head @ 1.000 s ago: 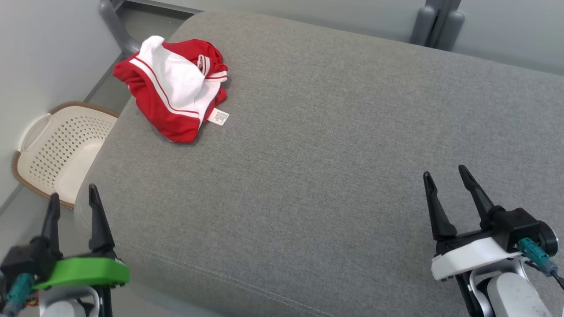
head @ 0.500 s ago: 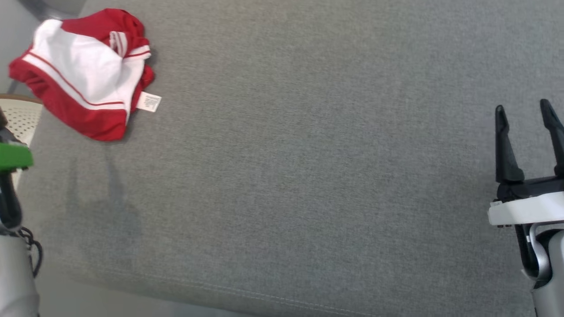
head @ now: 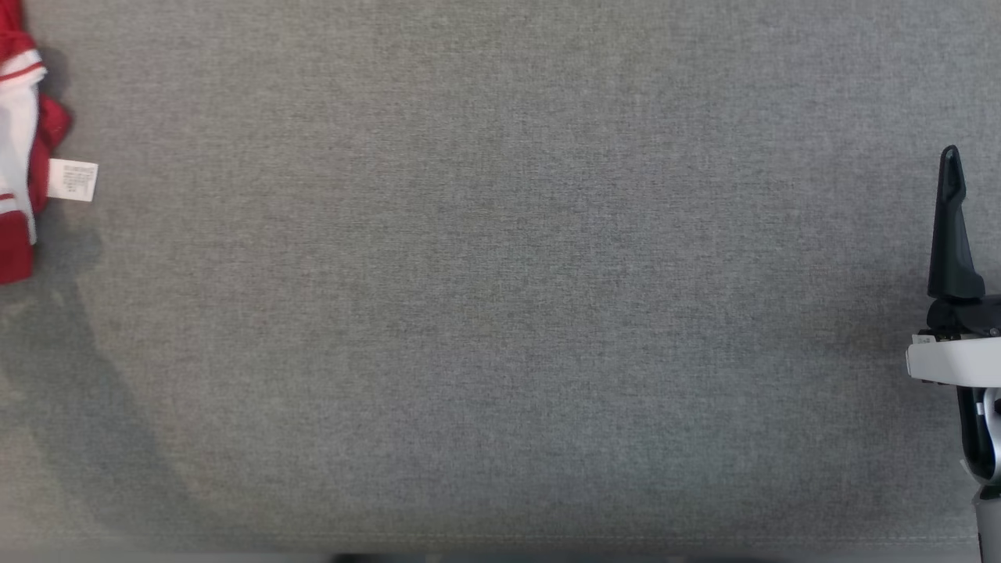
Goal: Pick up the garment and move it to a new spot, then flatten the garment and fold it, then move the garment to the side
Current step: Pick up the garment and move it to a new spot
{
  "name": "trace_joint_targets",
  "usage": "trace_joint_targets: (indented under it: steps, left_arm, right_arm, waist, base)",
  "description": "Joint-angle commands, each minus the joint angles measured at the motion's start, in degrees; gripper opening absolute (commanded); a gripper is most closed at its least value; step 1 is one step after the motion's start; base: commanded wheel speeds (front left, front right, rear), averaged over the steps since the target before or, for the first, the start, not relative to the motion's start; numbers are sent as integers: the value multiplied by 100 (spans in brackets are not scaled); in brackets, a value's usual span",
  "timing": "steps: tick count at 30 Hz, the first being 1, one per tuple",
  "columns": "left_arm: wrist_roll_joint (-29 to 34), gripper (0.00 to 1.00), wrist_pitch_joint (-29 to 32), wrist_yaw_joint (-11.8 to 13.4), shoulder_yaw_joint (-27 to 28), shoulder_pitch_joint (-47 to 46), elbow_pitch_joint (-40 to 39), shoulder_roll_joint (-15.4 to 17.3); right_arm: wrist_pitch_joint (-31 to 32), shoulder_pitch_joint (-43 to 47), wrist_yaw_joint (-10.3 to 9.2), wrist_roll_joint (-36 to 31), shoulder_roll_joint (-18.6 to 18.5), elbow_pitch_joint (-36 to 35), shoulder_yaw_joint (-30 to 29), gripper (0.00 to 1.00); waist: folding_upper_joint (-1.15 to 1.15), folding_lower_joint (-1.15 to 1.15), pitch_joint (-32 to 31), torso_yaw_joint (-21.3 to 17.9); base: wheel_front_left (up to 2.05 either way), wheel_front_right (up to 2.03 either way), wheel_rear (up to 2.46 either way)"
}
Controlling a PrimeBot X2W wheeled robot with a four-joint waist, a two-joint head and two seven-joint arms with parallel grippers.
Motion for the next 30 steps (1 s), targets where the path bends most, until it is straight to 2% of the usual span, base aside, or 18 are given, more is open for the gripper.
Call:
trace_joint_targets:
  steps: [1,8,13,14,15,16,22,30]
  left_arm:
    - [-103,100,99,-11,-39,-126,216,88]
    - [-348,100,780,-22,-302,-332,1229,233]
    - [-754,100,1523,-26,-602,-339,1748,205]
    - [-836,75,1587,-26,-607,-351,1802,219]
    - [-846,17,1675,-26,-671,-373,1853,246]
    - [-880,0,1694,-26,-733,-382,1865,267]
    - [-962,0,1198,-27,-1007,-441,1796,422]
    - [-748,0,357,-28,-1338,-710,1436,694]
  right_arm:
    - [21,-98,-7,-41,-4,-56,1,100]
    - [76,-167,-7,-86,-6,-122,28,100]
    - [104,-185,-7,-91,9,-146,64,100]
    - [108,-188,-7,-93,10,-142,68,100]
    - [102,-191,-7,-94,17,-136,77,100]
    - [100,-187,-7,-97,26,-133,84,100]
    - [60,-161,-7,-102,79,-14,109,100]
    - [-73,-129,-7,-16,220,347,265,100]
  waist:
    - [0,-1,348,-310]
    - [0,-1,372,-331]
    - [0,-1,332,-356]
    - [0,-1,327,-363]
    - [0,-1,320,-370]
    - [0,-1,313,-375]
    - [0,-1,127,-381]
    - [0,-1,-494,-405]
  base:
    - [0,0,0]
    - [0,0,0]
    - [0,0,0]
    - [0,0,0]
    - [0,0,0]
    - [0,0,0]
    - [0,0,0]
    - [0,0,0]
